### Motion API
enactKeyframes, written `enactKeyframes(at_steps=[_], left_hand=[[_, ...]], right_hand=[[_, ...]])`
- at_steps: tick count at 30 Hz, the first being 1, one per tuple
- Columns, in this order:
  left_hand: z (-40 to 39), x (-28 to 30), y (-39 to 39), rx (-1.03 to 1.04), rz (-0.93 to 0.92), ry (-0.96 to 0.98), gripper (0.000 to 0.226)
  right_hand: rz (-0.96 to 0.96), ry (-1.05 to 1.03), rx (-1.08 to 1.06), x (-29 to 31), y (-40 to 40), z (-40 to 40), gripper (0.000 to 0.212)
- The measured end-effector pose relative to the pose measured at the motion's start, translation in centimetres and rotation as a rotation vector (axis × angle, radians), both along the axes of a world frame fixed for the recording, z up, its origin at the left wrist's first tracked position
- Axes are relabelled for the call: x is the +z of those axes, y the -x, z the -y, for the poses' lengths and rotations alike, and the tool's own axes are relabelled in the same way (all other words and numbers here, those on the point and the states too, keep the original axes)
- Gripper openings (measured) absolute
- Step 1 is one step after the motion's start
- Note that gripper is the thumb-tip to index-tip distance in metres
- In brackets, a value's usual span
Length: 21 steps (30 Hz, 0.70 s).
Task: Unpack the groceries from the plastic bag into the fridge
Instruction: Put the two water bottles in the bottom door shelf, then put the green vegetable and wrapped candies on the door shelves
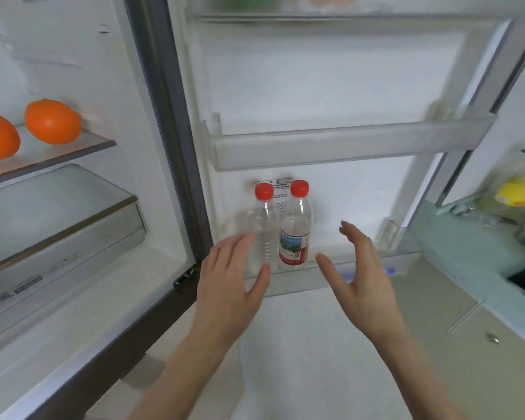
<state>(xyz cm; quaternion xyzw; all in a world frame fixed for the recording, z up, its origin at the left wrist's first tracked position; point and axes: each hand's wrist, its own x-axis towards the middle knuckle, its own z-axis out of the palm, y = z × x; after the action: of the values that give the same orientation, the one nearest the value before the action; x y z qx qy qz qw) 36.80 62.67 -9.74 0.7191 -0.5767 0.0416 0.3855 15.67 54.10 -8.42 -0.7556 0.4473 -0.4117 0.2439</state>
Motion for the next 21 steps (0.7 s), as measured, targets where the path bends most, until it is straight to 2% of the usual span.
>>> enactKeyframes(at_steps=[5,8,14,21], left_hand=[[-1.2,-1.6,2.0,-0.166,0.188,0.066,0.051],[-1.7,-1.8,4.6,-0.275,0.209,0.136,0.048],[-1.5,-1.6,11.8,-0.469,0.259,0.203,0.043],[-1.7,-1.0,25.4,-0.694,0.255,0.262,0.046]], right_hand=[[-0.381,0.348,-0.199,-0.4,3.7,-4.5,0.060],[-0.481,0.428,-0.311,-0.8,6.7,-7.1,0.061],[-0.604,0.386,-0.532,-0.9,14.1,-11.9,0.069],[-0.698,0.285,-0.800,-0.5,26.2,-18.8,0.072]])
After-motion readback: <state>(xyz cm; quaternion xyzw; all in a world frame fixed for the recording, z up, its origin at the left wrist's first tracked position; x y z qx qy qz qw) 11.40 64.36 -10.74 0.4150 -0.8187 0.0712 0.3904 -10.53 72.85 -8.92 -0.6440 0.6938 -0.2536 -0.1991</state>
